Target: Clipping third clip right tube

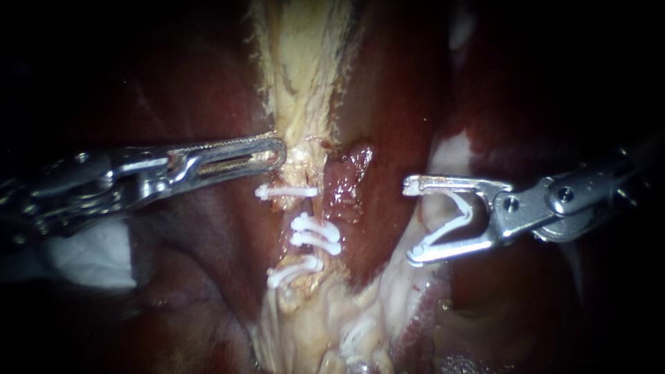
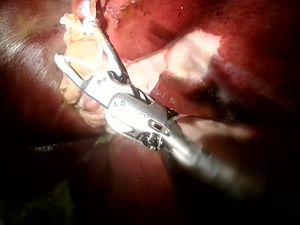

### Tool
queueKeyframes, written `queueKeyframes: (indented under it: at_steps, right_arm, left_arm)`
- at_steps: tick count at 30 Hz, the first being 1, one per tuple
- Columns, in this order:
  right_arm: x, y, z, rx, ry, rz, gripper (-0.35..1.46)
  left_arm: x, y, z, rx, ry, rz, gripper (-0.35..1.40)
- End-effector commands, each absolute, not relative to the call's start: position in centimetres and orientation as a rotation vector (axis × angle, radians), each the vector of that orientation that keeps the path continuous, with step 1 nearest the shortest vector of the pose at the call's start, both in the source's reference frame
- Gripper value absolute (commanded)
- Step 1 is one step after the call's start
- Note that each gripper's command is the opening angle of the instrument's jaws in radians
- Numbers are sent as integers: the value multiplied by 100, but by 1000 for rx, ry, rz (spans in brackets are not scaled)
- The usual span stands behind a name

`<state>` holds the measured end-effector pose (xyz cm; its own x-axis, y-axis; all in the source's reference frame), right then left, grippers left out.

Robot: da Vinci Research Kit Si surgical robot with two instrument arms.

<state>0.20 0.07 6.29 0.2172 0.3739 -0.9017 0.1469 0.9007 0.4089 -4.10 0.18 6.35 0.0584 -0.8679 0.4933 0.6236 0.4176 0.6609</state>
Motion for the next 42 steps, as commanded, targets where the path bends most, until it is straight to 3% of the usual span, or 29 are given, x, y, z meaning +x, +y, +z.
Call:
queueKeyframes:
  at_steps: [1,7,22,33,42]
  right_arm:
    - [21,7,629,458,1357,164,60]
    - [21,4,630,485,1351,189,60]
    - [66,-19,664,612,1293,285,60]
    - [103,-1,681,665,1258,385,60]
    - [144,19,700,680,1257,405,60]
  left_arm:
    - [-410,18,634,303,-987,-1156,-35]
    - [-404,20,628,308,-993,-1155,-35]
    - [-345,27,572,294,-1040,-1178,-35]
    - [-345,12,539,285,-1057,-1189,-35]
    - [-348,6,530,288,-1065,-1186,-35]
